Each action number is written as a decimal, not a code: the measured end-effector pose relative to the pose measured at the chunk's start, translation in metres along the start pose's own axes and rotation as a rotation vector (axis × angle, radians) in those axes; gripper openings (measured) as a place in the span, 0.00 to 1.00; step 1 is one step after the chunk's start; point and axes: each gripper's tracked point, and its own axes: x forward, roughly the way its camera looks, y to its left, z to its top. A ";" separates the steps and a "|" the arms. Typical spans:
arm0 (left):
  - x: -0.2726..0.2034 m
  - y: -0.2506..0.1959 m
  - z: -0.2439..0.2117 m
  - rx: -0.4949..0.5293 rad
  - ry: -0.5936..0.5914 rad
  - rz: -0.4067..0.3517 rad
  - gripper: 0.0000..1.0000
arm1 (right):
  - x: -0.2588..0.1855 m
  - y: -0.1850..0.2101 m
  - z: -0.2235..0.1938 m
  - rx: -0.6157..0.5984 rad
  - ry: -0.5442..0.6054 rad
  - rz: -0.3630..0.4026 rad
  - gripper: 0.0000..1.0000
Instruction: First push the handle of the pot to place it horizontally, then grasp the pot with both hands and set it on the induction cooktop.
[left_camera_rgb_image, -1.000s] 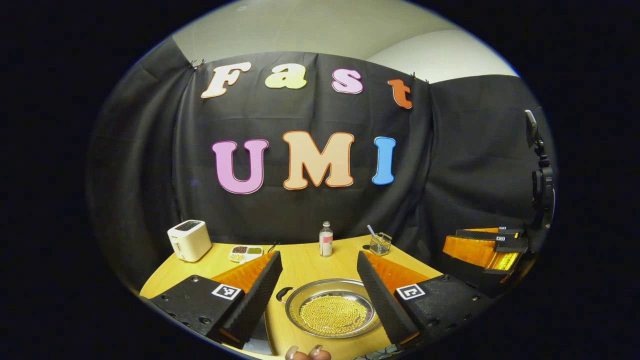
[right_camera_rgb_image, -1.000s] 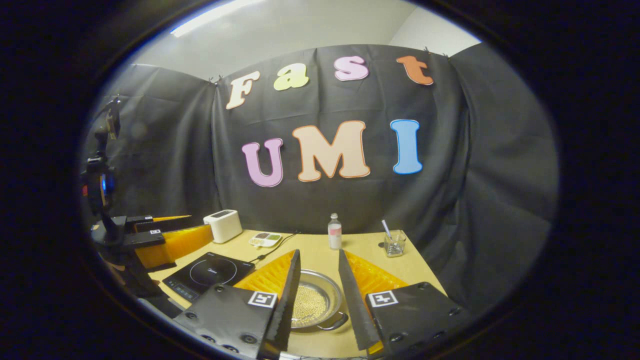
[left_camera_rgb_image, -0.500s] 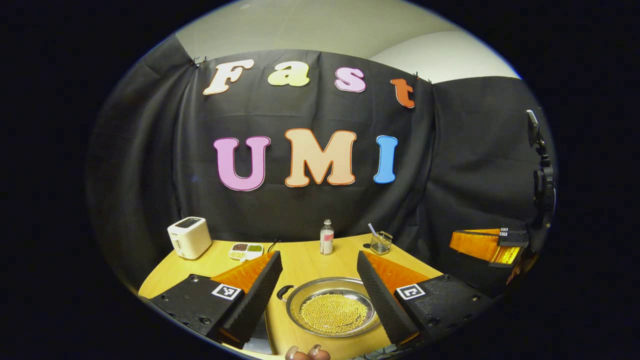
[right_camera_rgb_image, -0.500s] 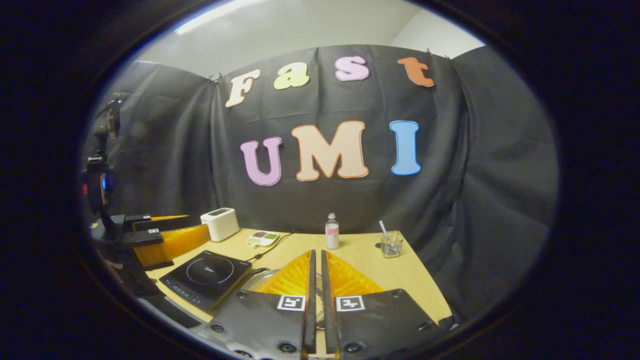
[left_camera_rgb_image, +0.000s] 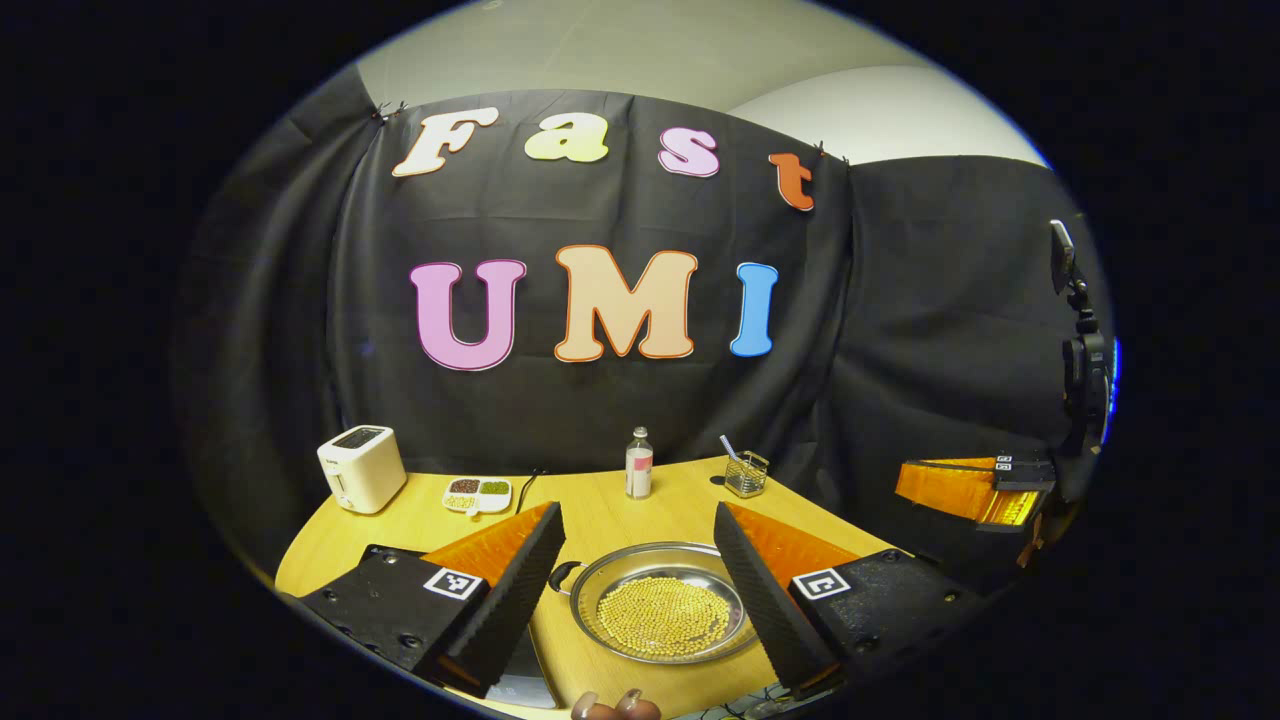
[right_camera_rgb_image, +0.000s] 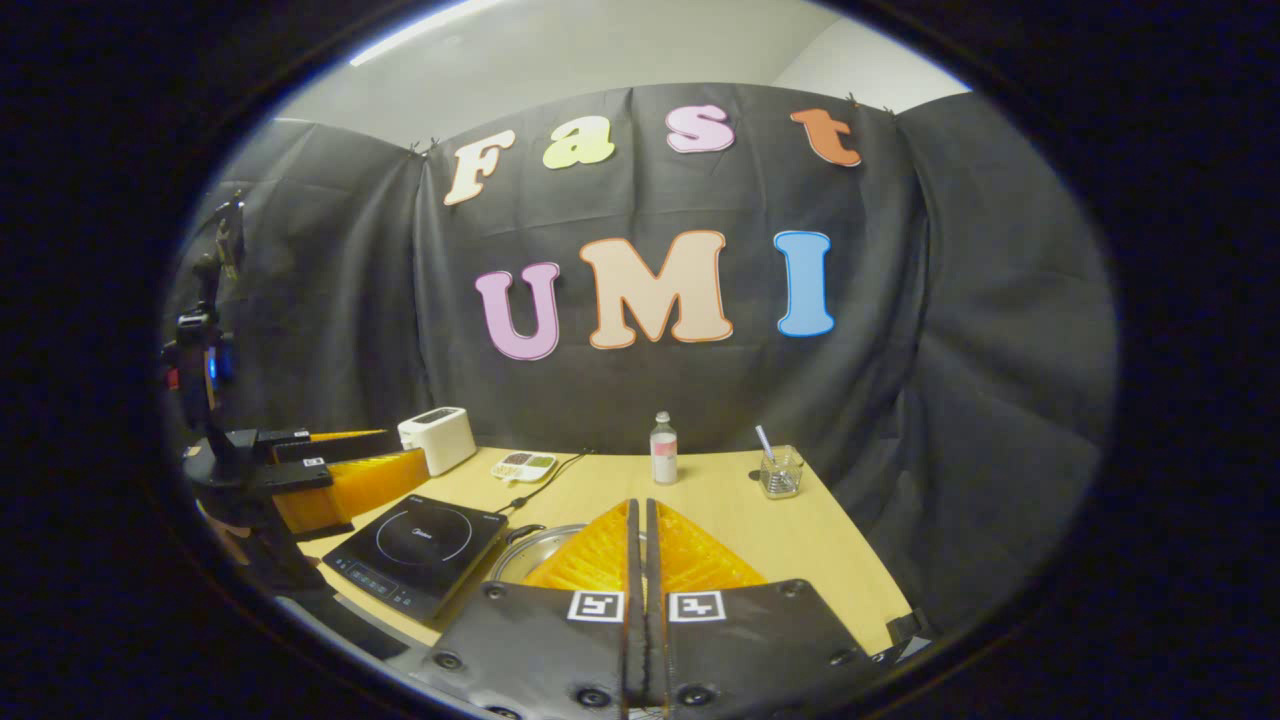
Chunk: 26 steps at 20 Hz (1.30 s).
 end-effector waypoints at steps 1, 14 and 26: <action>0.000 0.002 0.001 -0.001 -0.001 -0.005 0.97 | -0.001 0.002 -0.003 -0.001 0.004 -0.005 0.07; 0.015 0.023 -0.007 -0.006 0.009 0.054 0.97 | 0.022 0.006 -0.064 -0.025 0.171 0.053 0.00; 0.049 0.026 -0.038 -0.077 0.084 0.214 0.97 | 0.056 -0.013 -0.188 -0.061 0.488 0.257 0.00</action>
